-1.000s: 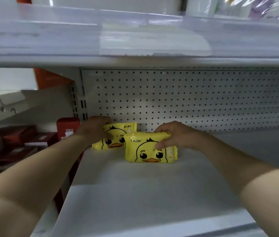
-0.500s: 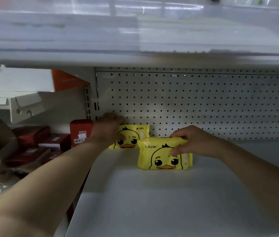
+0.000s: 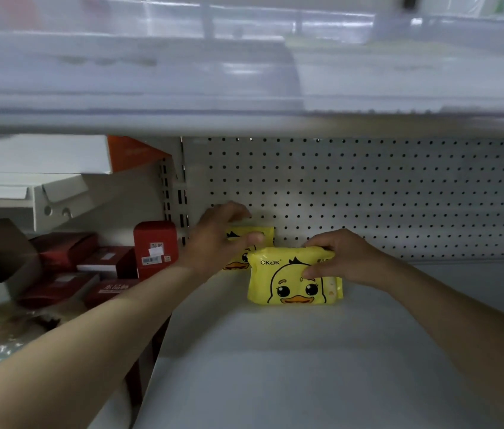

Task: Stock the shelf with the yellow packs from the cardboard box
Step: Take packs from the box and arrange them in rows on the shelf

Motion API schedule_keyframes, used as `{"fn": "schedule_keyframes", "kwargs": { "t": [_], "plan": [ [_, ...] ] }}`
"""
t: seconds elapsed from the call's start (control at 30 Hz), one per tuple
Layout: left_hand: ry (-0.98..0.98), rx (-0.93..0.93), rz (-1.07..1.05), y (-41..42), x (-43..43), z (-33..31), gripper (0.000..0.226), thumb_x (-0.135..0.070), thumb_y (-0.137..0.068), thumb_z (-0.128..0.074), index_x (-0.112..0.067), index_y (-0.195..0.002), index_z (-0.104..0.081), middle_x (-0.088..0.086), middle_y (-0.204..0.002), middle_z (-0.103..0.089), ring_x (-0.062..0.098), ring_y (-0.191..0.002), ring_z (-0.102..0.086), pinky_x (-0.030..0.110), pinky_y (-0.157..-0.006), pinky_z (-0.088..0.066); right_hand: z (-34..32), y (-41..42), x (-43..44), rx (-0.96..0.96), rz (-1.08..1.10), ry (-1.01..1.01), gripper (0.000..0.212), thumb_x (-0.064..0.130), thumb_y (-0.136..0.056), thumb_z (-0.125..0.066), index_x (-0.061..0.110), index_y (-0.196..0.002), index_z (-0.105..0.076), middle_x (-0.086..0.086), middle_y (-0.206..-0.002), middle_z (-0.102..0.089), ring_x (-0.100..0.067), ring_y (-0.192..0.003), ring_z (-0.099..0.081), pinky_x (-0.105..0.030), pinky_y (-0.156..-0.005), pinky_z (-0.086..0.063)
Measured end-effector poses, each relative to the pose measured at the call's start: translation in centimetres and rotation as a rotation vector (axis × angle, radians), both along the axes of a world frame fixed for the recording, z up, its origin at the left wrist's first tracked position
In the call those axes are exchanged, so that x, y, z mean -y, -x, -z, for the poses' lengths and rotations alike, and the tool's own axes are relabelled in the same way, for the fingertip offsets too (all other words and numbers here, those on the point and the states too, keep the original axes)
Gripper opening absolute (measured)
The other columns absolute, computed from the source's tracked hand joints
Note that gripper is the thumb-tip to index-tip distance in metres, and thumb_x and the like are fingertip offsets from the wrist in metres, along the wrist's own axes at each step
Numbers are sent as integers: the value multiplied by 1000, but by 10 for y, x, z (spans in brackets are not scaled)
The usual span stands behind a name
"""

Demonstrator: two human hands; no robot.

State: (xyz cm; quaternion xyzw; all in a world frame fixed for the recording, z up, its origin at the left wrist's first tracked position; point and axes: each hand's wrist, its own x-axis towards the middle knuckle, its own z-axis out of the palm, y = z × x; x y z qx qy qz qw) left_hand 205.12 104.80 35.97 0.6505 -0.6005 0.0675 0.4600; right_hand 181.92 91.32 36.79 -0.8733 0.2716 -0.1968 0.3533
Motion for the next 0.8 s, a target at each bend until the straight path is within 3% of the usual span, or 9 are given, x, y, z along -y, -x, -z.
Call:
{"fn": "schedule_keyframes", "kwargs": {
  "t": [0.07,0.17,0.23,0.33,0.43,0.63,0.8],
  "plan": [
    [-165,-149,159,9,-7,-4,41,-43,-78,-77,-33,-112,-56,-18,-114,-58,-7,-109,-51,16,-84,-44,3,-16,0,20,11,15,40,17,-68,-91,25,-104,-75,6,-95,-76,-9,-90,-72,-32,-88,-58],
    [-327,-161,219,3,-10,0,40,-37,-75,-82,-37,-105,-55,-14,-112,-63,4,-108,-59,33,-91,-53,8,-43,-6,59,-4,36,45,17,-68,-91,29,-107,-72,9,-99,-74,-5,-92,-70,-25,-84,-57],
    [-354,-109,140,-5,-11,3,40,-32,-74,-83,-37,-101,-54,-8,-108,-63,12,-100,-61,41,-87,-55,12,-58,-10,97,-10,55,50,16,-68,-91,30,-112,-70,11,-102,-73,-4,-93,-69,-24,-84,-56],
    [-326,103,-85,-14,-13,2,47,-34,-70,-85,-35,-106,-54,-1,-108,-49,20,-99,-54,37,-87,-52,18,-76,-12,145,25,131,58,20,-67,-92,29,-119,-67,14,-109,-68,-6,-106,-64,-29,-94,-53],
    [-303,276,-237,-20,-11,1,60,-40,-67,-86,-28,-116,-52,6,-112,-48,23,-101,-52,34,-89,-48,23,-89,-12,146,91,237,68,29,-66,-92,27,-128,-63,12,-116,-64,-9,-114,-58,-28,-99,-48],
    [-264,470,-391,-22,-6,4,62,-43,-73,-79,-19,-123,-51,9,-115,-56,25,-117,-43,34,-95,-40,30,-108,-18,99,272,398,71,45,-69,-86,24,-131,-58,1,-124,-62,-18,-117,-56,-35,-93,-49],
    [-271,548,-496,-16,-3,7,63,-46,-77,-75,-18,-127,-50,6,-124,-59,27,-124,-41,38,-98,-37,27,-106,-38,-31,412,522,69,42,-81,-76,24,-140,-47,-1,-138,-48,-21,-131,-41,-36,-90,-48]
  ]
}}
